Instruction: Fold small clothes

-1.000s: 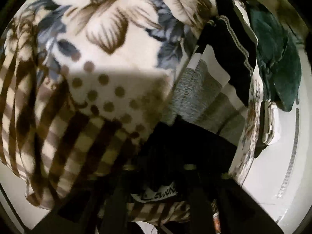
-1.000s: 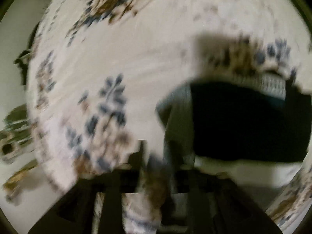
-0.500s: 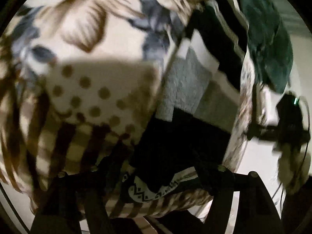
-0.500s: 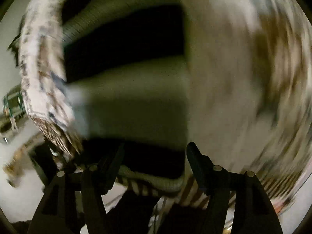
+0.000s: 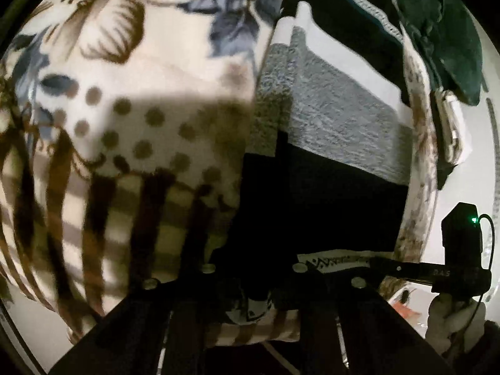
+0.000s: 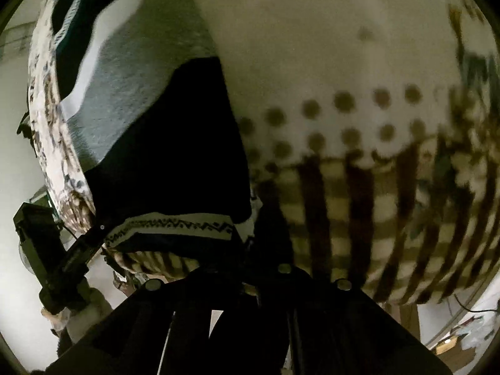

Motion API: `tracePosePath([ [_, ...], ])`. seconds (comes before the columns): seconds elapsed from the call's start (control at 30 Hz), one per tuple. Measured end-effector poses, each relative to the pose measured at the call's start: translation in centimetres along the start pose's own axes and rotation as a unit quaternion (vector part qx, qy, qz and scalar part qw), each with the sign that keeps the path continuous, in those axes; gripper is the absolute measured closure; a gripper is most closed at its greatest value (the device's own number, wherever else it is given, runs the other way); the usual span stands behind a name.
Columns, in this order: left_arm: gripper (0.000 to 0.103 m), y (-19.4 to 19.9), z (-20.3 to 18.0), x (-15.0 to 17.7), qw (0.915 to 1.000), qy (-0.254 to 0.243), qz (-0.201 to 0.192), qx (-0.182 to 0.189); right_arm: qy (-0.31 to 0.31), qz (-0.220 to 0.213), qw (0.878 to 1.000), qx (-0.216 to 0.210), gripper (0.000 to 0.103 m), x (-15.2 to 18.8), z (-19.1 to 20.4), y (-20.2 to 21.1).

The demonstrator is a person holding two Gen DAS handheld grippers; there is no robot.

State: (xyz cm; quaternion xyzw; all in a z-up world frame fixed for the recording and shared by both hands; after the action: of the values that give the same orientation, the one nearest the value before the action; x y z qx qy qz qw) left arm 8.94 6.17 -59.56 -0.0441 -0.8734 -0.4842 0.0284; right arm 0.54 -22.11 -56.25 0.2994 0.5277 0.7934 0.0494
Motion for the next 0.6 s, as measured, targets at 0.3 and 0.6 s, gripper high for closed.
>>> tracePosePath([
  [0.3, 0.038, 2.1, 0.0, 0.4, 0.9995, 0.0, -0.003, 0.032, 0.041, 0.004, 0.998, -0.047, 0.067, -0.5, 0.3, 1.3],
  [0.6, 0.036, 1.4, 0.3, -0.2, 0.9961, 0.041, -0.014, 0.077, 0.028, -0.012, 0.996, -0.089, 0.052, -1.6, -1.3, 2.4],
])
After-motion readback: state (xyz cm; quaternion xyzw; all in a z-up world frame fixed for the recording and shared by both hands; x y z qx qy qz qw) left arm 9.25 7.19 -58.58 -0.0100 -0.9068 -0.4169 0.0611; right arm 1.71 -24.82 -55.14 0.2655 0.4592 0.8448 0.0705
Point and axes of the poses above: each gripper's, at about its wrist camera, not at the fingertips, and y roughly against the way its jaws point, z to its left, x to its underside, the point moved 5 cm from there along -y, roughly the way its jaws point, and after that the axes turned 2 degrees about z, right-handed, at the moved point
